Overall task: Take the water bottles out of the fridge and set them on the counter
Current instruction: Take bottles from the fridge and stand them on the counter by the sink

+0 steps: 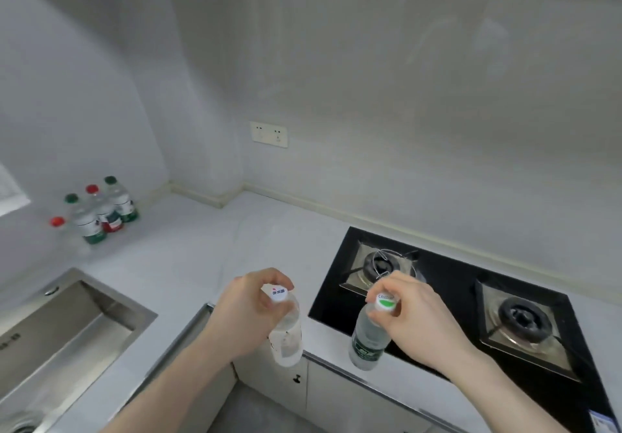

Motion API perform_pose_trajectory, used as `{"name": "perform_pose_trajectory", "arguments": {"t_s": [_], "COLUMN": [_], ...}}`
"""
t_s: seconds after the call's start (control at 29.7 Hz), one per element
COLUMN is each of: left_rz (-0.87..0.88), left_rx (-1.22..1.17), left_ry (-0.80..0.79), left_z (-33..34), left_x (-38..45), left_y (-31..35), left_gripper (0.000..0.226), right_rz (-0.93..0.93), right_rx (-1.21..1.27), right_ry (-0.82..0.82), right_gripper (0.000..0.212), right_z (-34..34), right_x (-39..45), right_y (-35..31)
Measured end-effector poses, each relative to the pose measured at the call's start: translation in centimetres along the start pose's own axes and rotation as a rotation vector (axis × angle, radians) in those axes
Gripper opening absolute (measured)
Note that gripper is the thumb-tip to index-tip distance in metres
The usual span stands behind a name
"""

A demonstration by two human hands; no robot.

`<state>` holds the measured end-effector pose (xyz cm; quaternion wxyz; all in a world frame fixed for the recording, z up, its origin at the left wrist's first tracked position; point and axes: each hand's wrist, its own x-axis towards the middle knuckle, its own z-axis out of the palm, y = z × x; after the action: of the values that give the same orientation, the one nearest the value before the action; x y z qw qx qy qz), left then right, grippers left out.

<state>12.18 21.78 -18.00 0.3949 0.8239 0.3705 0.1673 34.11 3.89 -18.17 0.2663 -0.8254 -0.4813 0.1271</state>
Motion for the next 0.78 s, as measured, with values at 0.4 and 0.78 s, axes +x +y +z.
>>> {"name": "perform_pose_trajectory", "arguments": {"t_s": [0.4,0.78], "left_rz": [-0.133,-0.27], "left_rx": [0.081,0.189], "left_ry": [0.184,0.287], "left_z": [-15.1,-21.3], "left_x": [0.0,1.9], "left_y": [-12.9,-20.3], "left_gripper": [0.015,0.018], "right_rz": [-0.214,-0.323], "right_rx": [0.042,0.048], "right_ry": [-0.131,-0.266], "right_gripper": [0.016,0.014], "right_z": [12.0,18.2], "right_x": [11.0,19.4], "right_y": [-15.1,-22.6]}}
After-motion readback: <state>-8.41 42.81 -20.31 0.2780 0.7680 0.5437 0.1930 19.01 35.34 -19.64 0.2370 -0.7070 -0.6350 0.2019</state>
